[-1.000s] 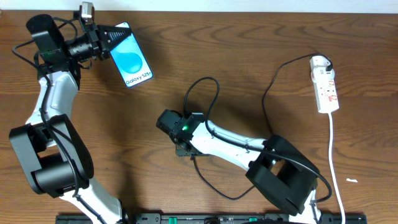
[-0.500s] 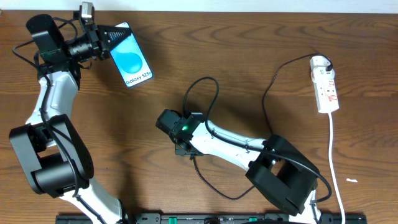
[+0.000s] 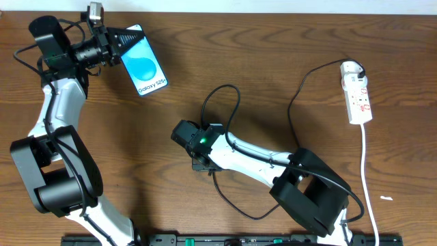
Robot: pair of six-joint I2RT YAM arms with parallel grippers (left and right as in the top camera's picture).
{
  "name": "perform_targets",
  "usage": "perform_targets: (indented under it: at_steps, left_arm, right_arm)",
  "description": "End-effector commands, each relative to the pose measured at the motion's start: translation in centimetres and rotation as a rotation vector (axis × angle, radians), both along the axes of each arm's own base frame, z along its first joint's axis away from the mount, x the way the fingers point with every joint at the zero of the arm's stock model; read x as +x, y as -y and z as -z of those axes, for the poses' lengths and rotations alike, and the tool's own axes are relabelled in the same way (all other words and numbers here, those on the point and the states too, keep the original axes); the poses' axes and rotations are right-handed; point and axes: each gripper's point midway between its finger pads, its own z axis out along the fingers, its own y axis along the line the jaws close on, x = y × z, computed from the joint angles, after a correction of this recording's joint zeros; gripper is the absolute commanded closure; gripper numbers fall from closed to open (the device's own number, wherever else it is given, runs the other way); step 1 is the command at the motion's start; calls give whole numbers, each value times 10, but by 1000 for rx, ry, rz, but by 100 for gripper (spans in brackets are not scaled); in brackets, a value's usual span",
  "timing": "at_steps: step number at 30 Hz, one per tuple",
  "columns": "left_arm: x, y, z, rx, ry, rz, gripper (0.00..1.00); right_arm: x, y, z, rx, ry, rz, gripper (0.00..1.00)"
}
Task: Plug charger to phone and switch on socket
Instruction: 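Lift the cable connector with the right gripper toward the phone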
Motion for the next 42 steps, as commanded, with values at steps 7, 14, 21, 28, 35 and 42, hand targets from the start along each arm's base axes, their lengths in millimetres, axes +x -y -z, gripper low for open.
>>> perform_targets:
  at_steps: [7, 14, 21, 28, 35, 42]
  left_arm:
    - [-7, 2, -11, 12, 44, 12, 93]
    - [-8, 2, -12, 11, 44, 19, 92]
    - [-9, 2, -12, 8, 46, 29, 92]
    - [-9, 2, -12, 9, 46, 28, 92]
    - [-9, 1, -12, 8, 45, 26, 93]
    - [-9, -5, -12, 4, 36, 13, 93]
  right_arm:
    - [6, 1, 1, -7, 9, 16, 99]
    - [6, 1, 1, 4, -5, 17, 99]
    - [18, 20, -12, 35, -71, 5, 99]
    - [37, 10, -33, 318, -183, -144, 99]
    - [58, 1, -78, 772, -248, -309, 99]
    - [93, 37, -110, 1010, -158, -358, 99]
